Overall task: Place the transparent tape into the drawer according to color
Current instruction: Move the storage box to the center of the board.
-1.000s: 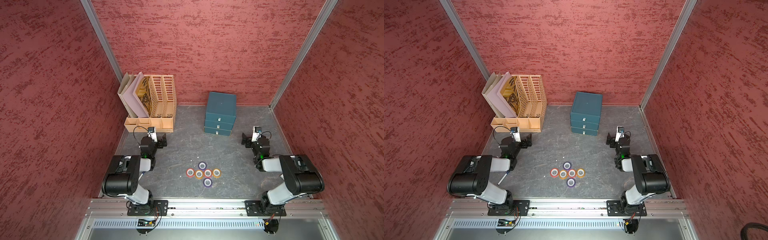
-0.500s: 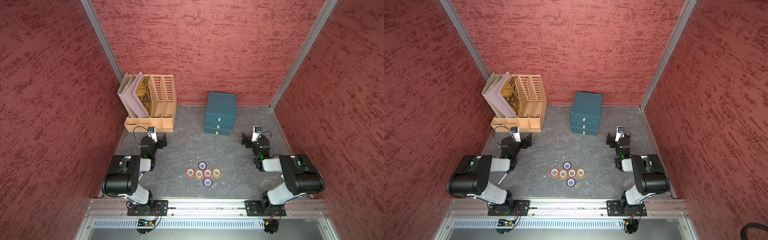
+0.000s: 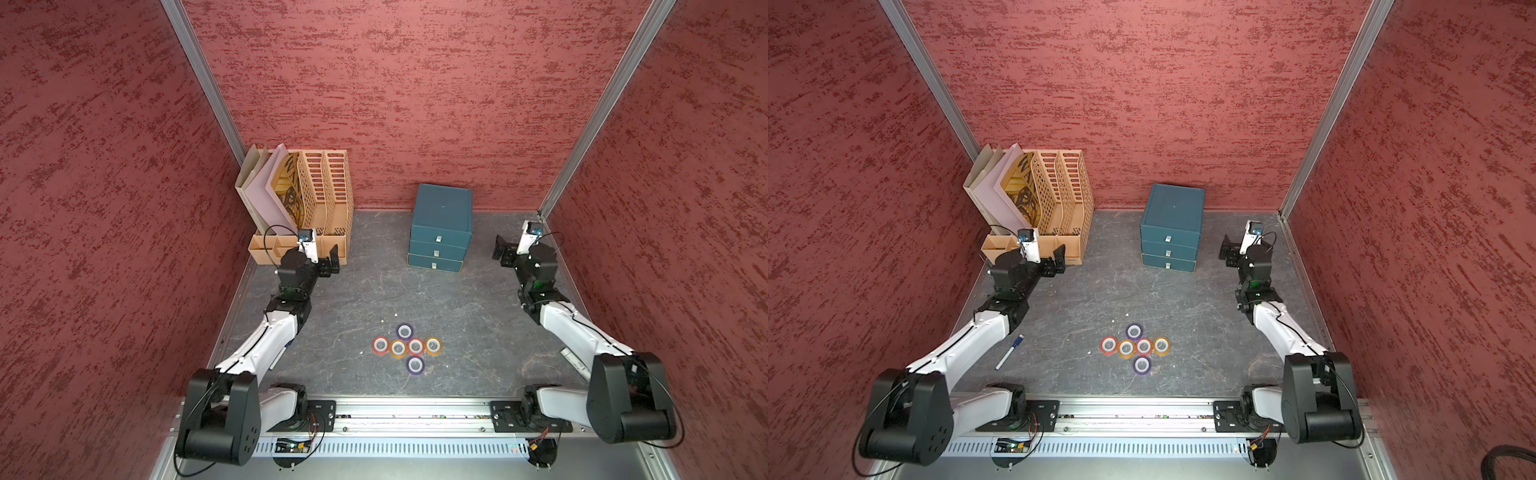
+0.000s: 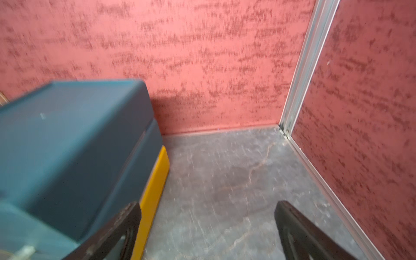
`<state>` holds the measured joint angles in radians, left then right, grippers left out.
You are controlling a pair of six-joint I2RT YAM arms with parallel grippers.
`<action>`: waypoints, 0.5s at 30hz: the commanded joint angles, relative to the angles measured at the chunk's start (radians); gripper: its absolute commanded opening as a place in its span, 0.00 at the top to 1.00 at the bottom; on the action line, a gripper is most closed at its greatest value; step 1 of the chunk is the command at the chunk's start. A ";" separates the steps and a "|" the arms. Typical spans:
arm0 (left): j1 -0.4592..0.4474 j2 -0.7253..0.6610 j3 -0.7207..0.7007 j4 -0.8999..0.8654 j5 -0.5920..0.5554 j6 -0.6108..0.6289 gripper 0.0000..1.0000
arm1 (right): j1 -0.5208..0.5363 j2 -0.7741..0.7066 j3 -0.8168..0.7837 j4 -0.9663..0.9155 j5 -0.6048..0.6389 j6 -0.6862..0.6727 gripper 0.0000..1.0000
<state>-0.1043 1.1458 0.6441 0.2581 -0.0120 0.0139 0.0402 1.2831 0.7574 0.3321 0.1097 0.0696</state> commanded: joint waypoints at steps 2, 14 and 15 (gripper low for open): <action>-0.035 -0.057 0.046 -0.287 0.102 -0.109 0.00 | -0.029 0.042 0.178 -0.275 -0.146 0.140 0.01; -0.088 -0.092 0.066 -0.316 0.356 -0.170 0.00 | -0.072 0.369 0.613 -0.362 -0.636 0.423 0.01; -0.087 -0.091 0.067 -0.320 0.365 -0.166 0.00 | -0.071 0.387 0.630 -0.366 -0.653 0.430 0.02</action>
<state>-0.1864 1.0721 0.6830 -0.0357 0.2783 -0.1421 -0.0273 1.6390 1.3293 0.0204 -0.4004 0.4274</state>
